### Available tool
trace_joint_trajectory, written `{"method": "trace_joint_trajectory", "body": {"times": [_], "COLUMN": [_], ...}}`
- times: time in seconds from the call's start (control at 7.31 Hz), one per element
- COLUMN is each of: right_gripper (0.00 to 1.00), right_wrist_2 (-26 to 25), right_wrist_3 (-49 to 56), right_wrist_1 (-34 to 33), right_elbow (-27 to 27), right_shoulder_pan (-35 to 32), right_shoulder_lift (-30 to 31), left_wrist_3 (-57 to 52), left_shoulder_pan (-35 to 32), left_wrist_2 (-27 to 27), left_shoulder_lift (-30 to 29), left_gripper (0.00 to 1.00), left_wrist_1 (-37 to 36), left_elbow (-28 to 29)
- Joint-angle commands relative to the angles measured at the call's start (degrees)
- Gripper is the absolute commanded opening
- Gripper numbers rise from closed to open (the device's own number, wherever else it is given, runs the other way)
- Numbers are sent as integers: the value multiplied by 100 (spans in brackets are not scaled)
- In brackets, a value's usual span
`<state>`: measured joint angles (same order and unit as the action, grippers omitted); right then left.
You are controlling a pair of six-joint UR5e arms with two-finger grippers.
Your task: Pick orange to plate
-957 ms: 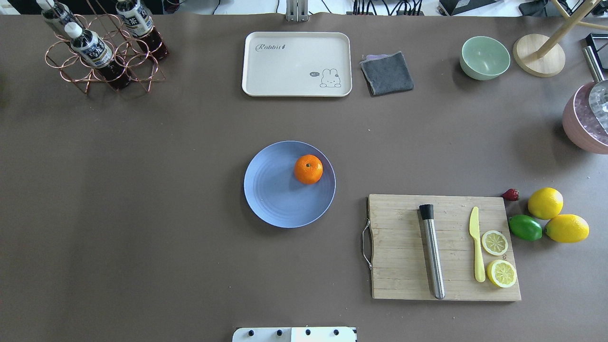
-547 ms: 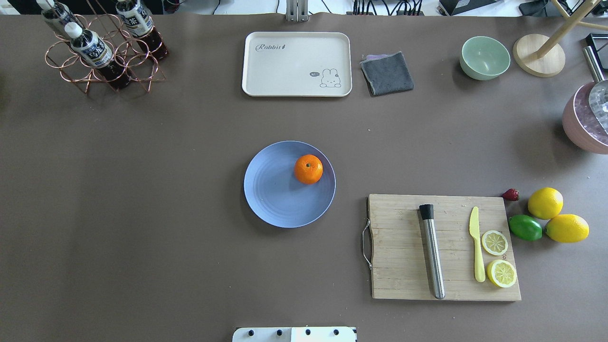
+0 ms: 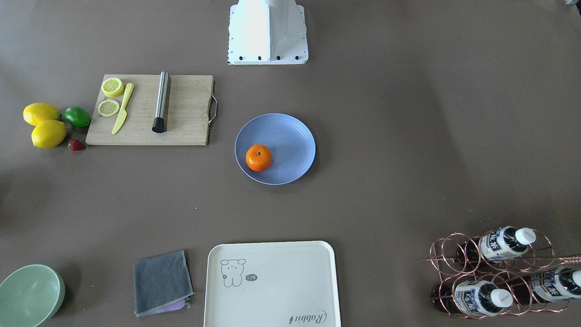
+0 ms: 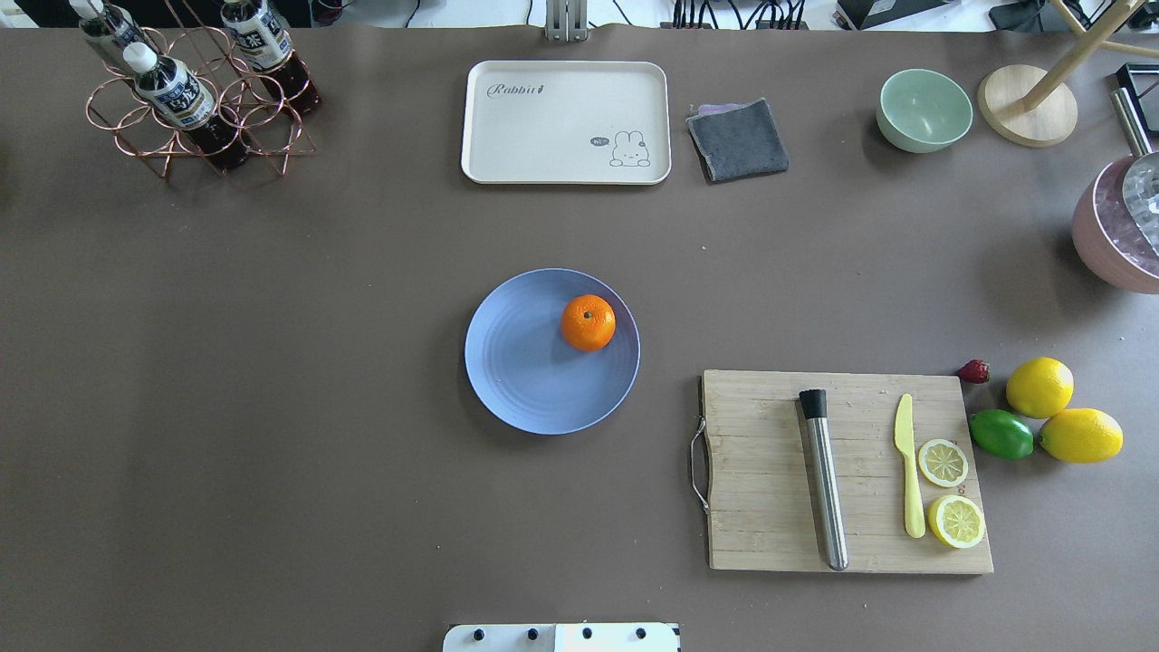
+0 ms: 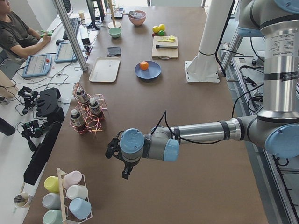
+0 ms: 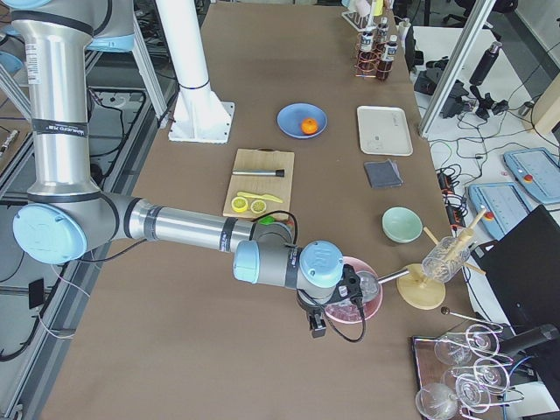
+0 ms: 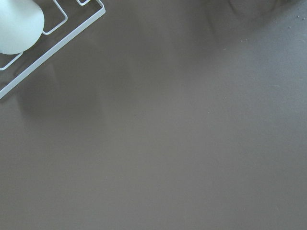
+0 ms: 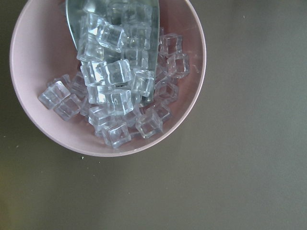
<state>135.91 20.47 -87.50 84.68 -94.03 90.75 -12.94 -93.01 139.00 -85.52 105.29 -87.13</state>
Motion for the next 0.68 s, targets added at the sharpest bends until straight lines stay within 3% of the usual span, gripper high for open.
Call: {"method": "trace_joint_trajectory", "body": {"times": [0.0, 0.55], "right_gripper": [100, 100], "right_wrist_2": [-3, -116], "right_wrist_3": [-8, 1], "right_wrist_1": [-22, -22], "right_elbow": [4, 13], "right_shoulder_pan": [17, 52], "right_shoulder_lift": [-5, 4], "left_wrist_3": [-7, -7], "left_shoulder_pan": [2, 11], "left_wrist_2": [-4, -5], "left_shoulder_lift": [18, 9], "left_gripper": [98, 98], "left_wrist_1": [9, 18], "left_elbow": [12, -6]}}
